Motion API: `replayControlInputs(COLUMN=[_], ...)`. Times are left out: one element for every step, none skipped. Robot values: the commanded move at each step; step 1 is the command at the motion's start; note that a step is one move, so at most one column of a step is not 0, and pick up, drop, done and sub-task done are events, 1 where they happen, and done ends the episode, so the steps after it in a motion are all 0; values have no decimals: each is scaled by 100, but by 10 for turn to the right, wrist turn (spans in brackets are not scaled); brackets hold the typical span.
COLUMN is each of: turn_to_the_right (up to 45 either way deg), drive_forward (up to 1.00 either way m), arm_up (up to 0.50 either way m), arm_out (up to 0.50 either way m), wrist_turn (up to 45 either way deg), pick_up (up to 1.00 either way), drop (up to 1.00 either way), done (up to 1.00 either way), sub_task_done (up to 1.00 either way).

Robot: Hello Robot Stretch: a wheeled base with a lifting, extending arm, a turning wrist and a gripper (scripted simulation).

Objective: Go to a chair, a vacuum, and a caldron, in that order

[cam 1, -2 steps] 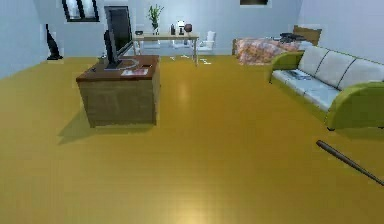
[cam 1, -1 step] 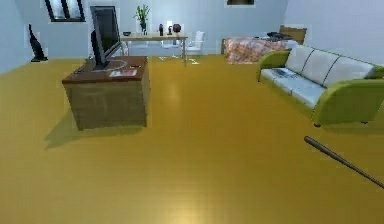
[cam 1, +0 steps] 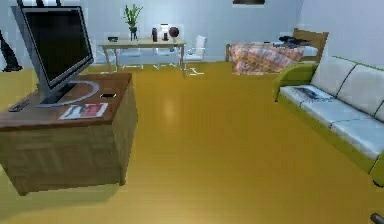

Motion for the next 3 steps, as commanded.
replayControlInputs(turn_to_the_right=[0,60,0], drive_forward=[100,0,20], arm_up=[0,0,0], arm_out=[0,0,0], wrist_turn=[0,0,0], pick_up=[0,0,0], drop=[0,0,0], done=[0,0,0], sub_task_done=[0,0,0])
